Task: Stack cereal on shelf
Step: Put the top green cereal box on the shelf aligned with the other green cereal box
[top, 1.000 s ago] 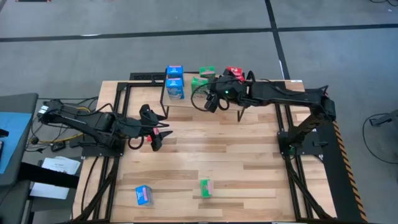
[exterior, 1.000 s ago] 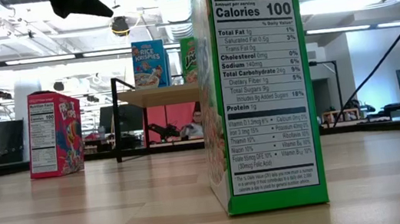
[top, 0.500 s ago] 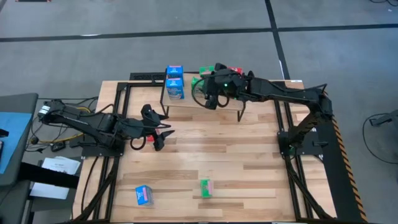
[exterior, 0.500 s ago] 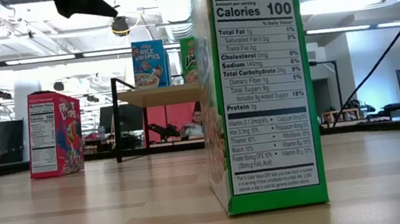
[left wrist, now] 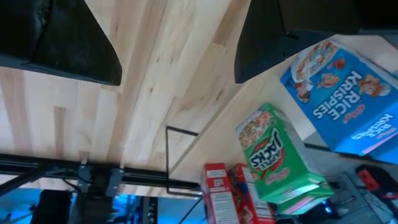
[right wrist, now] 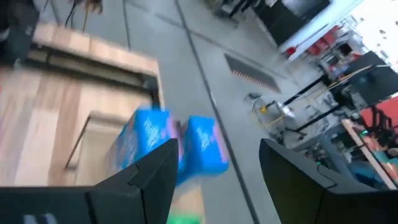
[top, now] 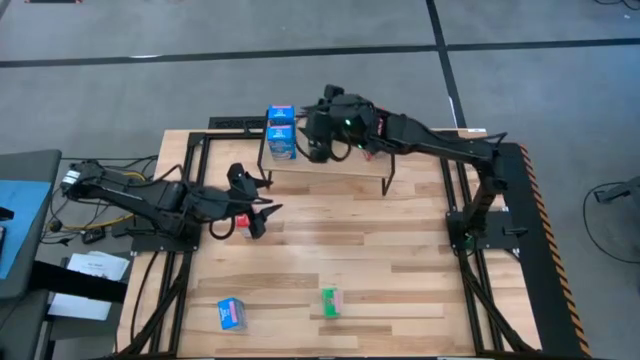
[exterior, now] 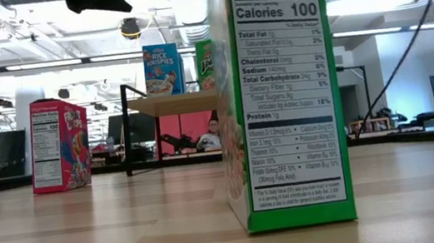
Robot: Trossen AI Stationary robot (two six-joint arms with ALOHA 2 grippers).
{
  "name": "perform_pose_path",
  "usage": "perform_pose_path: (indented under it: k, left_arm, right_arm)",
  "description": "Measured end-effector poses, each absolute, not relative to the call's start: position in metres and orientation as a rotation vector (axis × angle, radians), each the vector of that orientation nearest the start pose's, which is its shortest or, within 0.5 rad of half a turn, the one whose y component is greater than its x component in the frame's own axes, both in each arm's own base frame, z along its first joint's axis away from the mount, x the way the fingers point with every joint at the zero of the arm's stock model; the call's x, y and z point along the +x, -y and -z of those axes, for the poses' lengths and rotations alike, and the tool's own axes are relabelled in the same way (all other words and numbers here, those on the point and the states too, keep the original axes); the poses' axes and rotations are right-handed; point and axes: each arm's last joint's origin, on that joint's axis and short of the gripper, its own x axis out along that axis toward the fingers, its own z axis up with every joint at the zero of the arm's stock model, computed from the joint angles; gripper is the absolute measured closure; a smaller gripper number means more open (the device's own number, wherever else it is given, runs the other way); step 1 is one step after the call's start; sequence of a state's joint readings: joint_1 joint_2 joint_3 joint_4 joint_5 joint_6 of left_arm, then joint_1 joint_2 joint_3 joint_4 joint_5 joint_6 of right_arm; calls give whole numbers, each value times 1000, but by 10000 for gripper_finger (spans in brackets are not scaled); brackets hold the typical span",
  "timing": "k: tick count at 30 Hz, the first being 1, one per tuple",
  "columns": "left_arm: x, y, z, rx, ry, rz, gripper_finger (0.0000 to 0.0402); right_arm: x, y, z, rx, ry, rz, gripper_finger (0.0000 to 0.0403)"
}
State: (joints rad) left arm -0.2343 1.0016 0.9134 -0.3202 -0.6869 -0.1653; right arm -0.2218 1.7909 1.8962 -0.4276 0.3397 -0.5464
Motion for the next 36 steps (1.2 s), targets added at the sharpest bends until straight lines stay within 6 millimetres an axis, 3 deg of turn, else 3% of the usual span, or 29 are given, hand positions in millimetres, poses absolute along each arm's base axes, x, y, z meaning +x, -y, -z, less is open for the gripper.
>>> perform_pose_path:
  k: [5, 10, 15, 28, 36]
  left_arm:
    - [209, 27, -328, 19, -334, -492, 99]
    - [209, 28, -327, 18, -346, -470, 99]
    - [208, 28, -325, 20, -366, -470, 99]
    - [208, 28, -325, 20, -369, -470, 99]
    - [208, 28, -325, 18, -367, -470, 99]
  right_arm:
    - [403, 101, -423, -515, -548, 436, 154]
    - [418, 106, -394, -503, -685, 401, 154]
    - [428, 107, -378, -510, -732, 383, 154]
    - [424, 106, -371, -505, -811, 358, 154]
    - [437, 103, -355, -522, -837, 354, 154]
